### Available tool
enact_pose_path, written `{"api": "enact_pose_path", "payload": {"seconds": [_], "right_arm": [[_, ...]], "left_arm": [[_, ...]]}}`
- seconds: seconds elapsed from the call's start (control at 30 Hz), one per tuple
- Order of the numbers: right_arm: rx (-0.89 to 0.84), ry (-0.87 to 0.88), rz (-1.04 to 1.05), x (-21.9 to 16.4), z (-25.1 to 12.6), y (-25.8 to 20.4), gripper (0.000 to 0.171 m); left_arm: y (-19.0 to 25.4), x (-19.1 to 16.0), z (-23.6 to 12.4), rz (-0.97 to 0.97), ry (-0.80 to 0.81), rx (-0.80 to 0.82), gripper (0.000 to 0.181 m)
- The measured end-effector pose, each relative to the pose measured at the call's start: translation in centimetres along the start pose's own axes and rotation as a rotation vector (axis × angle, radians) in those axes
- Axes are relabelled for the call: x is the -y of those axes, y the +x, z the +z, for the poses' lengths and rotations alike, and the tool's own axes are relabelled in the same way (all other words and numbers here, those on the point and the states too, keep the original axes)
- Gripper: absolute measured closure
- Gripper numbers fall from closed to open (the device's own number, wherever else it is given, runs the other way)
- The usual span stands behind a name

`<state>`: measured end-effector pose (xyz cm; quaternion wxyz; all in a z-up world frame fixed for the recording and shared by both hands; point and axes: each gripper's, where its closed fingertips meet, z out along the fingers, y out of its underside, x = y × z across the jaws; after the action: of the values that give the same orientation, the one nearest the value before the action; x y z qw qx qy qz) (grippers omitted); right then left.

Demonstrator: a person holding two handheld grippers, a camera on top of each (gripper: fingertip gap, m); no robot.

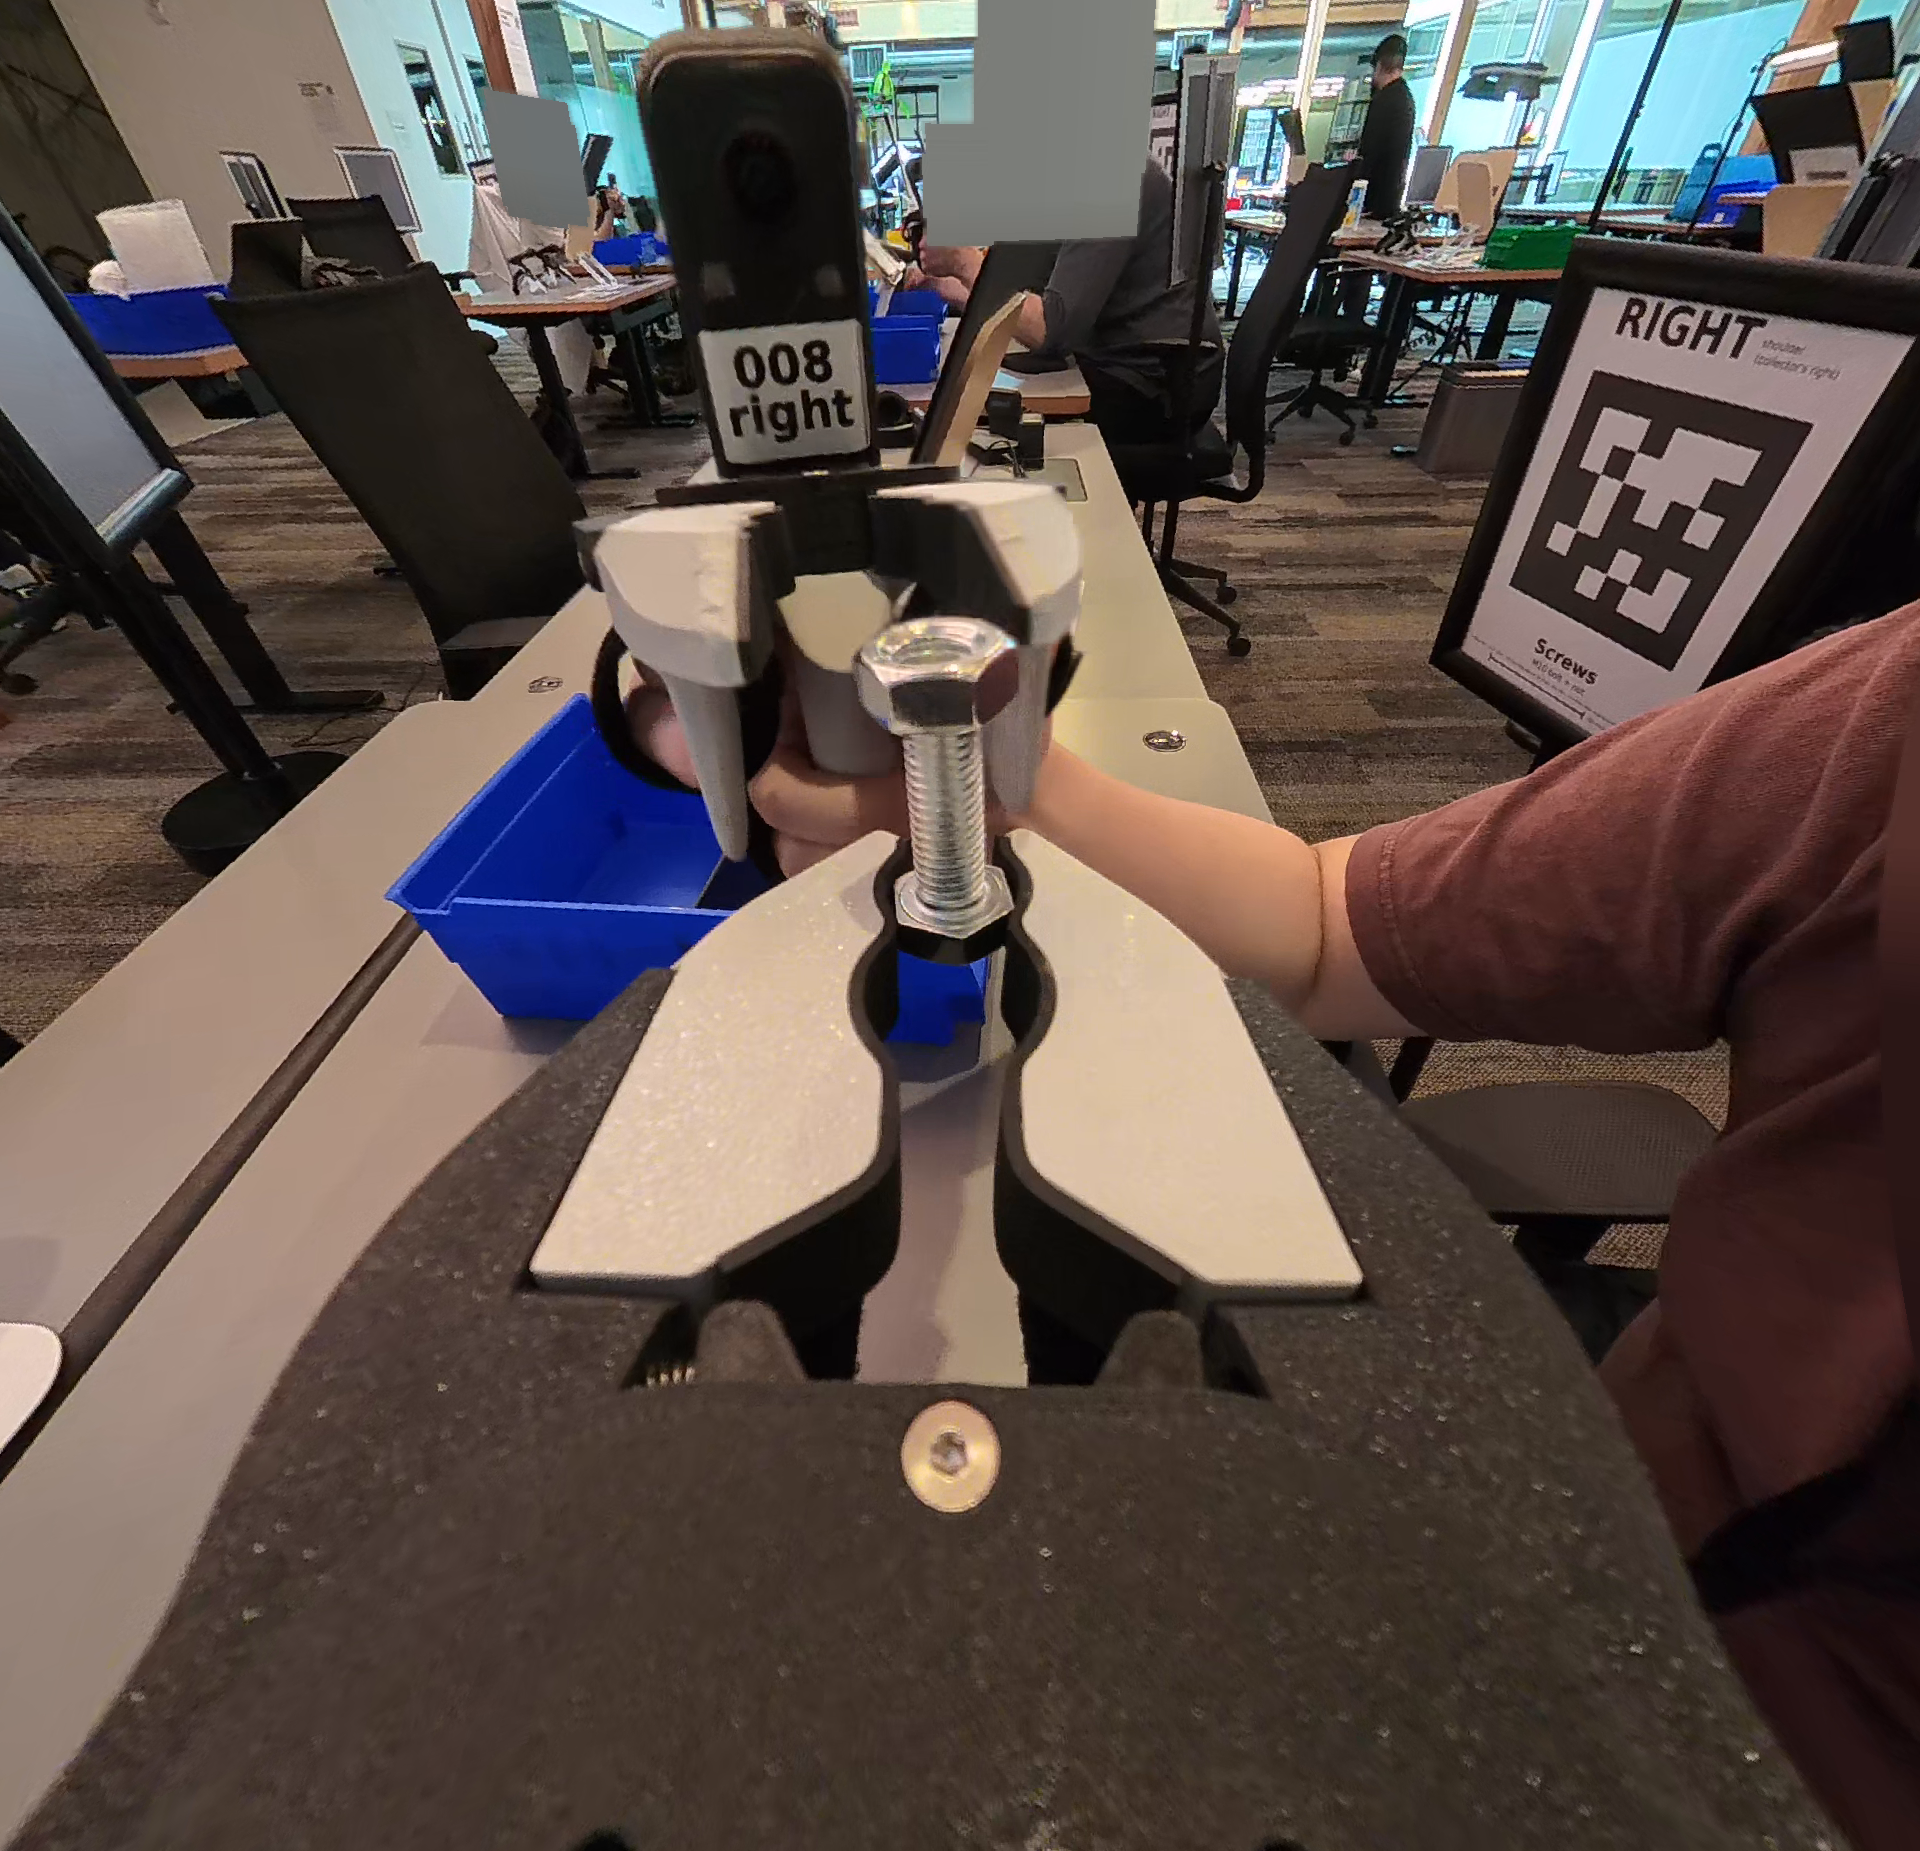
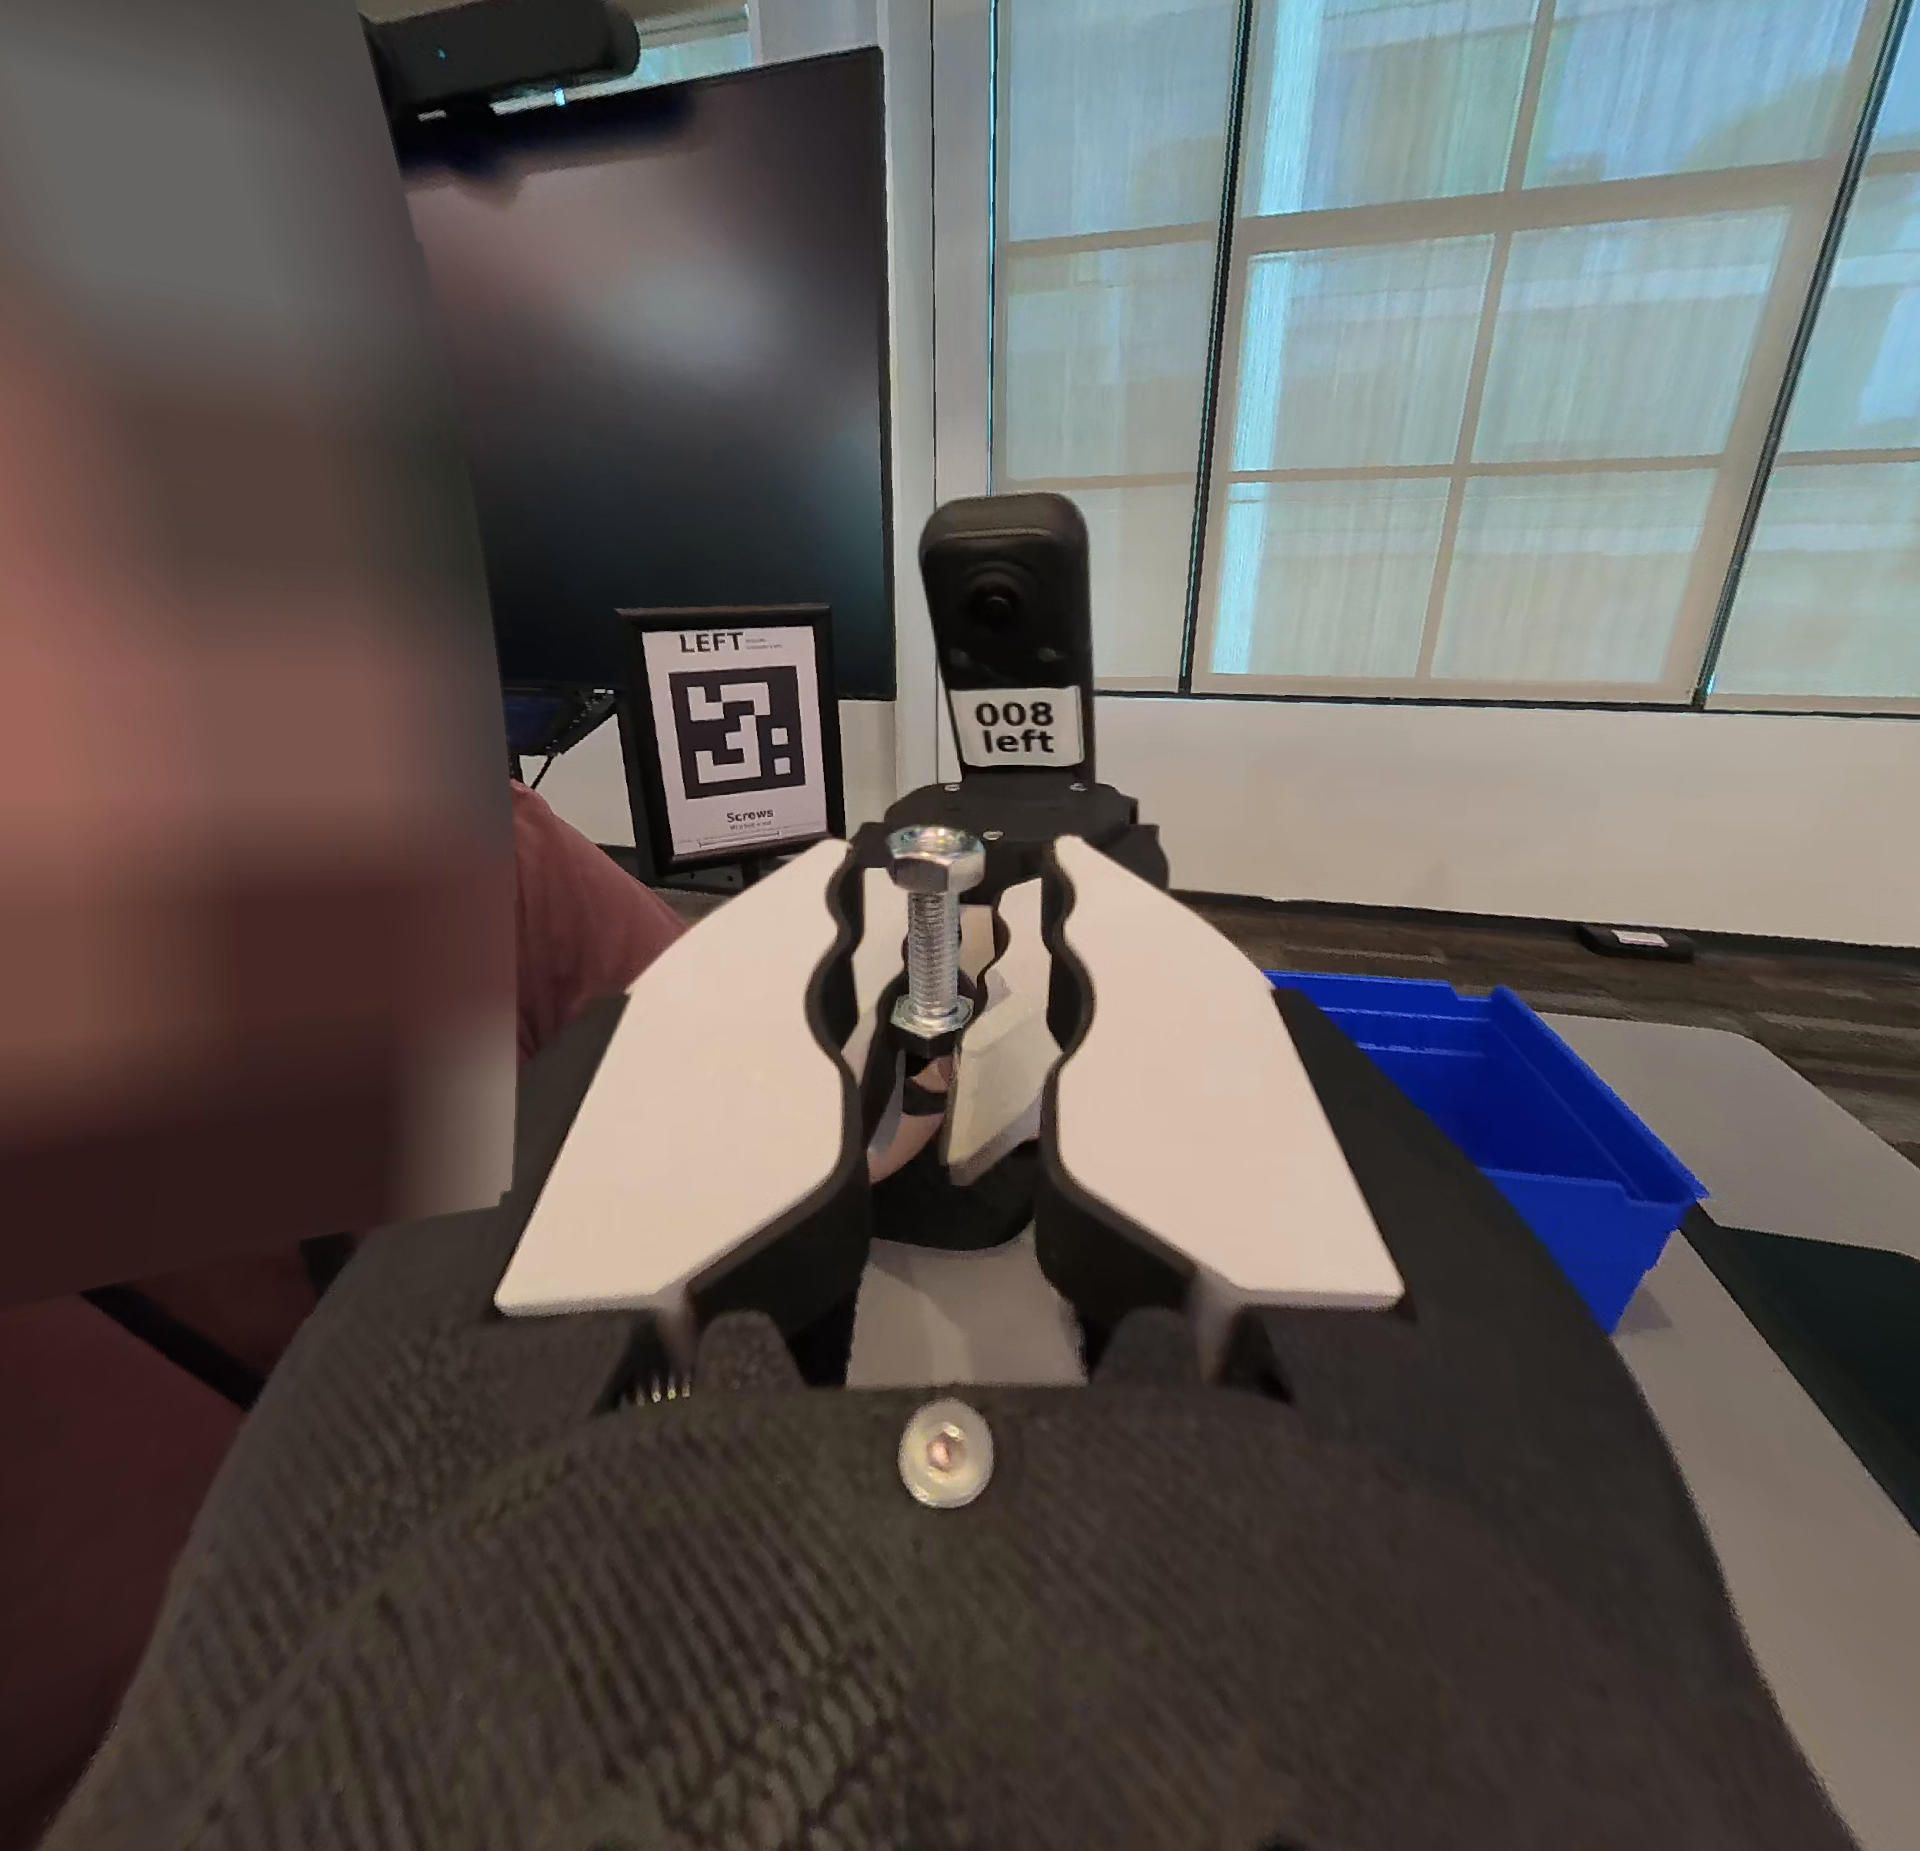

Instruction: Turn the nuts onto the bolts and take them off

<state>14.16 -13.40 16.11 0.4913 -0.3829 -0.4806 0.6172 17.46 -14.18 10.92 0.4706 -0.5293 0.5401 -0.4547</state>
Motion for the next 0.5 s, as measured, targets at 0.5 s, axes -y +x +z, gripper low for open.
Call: {"api": "enact_pose_path", "payload": {"seconds": [0.5], "right_arm": [[-0.034, -0.043, -0.037, -0.3, 0.84, -0.3, 0.148]], "left_arm": [[-0.18, 0.06, -0.11, 0.014, -0.003, 0.025, 0.167]]}}
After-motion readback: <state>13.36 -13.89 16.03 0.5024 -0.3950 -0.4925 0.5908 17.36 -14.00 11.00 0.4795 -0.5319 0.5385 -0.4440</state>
